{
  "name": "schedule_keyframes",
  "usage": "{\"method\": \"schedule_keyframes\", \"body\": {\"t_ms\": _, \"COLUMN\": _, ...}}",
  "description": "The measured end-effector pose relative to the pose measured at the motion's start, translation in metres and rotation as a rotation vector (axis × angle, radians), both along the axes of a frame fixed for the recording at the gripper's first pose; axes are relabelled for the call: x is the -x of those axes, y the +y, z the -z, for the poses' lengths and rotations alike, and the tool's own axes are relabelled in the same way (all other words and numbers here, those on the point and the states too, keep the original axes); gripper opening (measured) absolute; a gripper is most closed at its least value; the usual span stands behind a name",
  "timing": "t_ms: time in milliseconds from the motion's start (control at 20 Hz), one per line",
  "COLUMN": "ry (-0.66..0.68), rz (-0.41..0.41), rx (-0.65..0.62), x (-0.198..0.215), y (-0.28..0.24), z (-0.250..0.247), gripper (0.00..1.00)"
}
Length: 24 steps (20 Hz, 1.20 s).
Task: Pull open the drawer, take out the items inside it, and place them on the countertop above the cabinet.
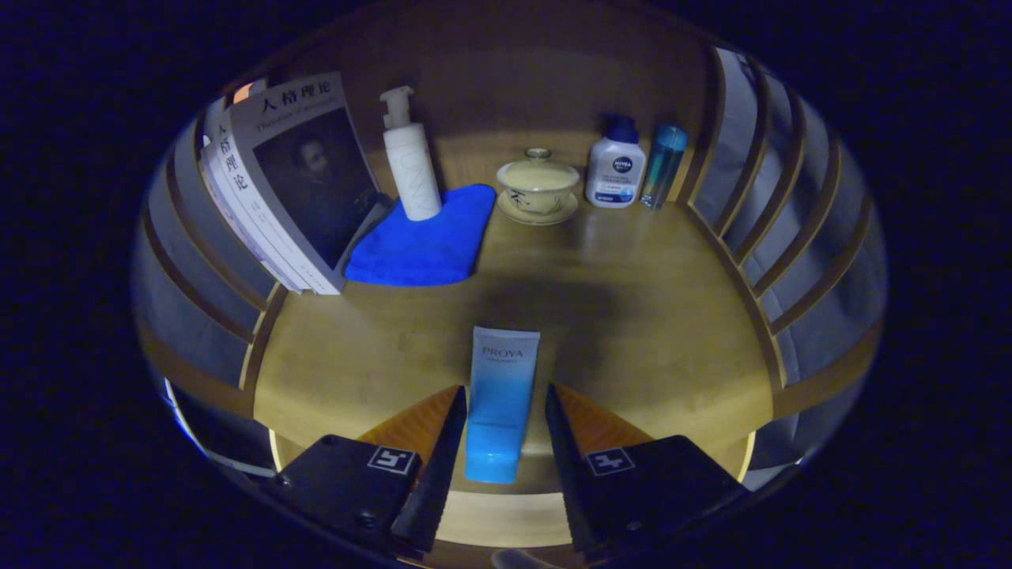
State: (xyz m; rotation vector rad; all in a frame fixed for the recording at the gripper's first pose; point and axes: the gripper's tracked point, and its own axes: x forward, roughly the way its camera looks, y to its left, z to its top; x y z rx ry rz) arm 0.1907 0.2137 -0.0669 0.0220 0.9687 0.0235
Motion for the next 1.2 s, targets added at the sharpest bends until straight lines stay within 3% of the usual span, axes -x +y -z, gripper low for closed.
{"method": "schedule_keyframes", "body": {"t_ms": 400, "ry": -0.215, "rz": -0.046, "rx": -0.028, "x": 0.036, "y": 0.008, "z": -0.043, "gripper": 0.64}}
{"method": "schedule_keyframes", "body": {"t_ms": 550, "ry": -0.31, "rz": -0.081, "rx": -0.083, "x": 0.066, "y": 0.019, "z": -0.055, "gripper": 0.7}}
{"method": "schedule_keyframes", "body": {"t_ms": 600, "ry": -0.346, "rz": -0.085, "rx": -0.099, "x": 0.076, "y": 0.02, "z": -0.06, "gripper": 0.78}}
{"method": "schedule_keyframes", "body": {"t_ms": 800, "ry": -0.521, "rz": -0.113, "rx": -0.099, "x": 0.116, "y": 0.018, "z": -0.077, "gripper": 0.79}}
{"method": "schedule_keyframes", "body": {"t_ms": 1000, "ry": -0.689, "rz": -0.106, "rx": -0.14, "x": 0.162, "y": 0.017, "z": -0.083, "gripper": 0.96}}
{"method": "schedule_keyframes", "body": {"t_ms": 1200, "ry": -0.841, "rz": -0.101, "rx": -0.185, "x": 0.211, "y": 0.015, "z": -0.09, "gripper": 0.96}}
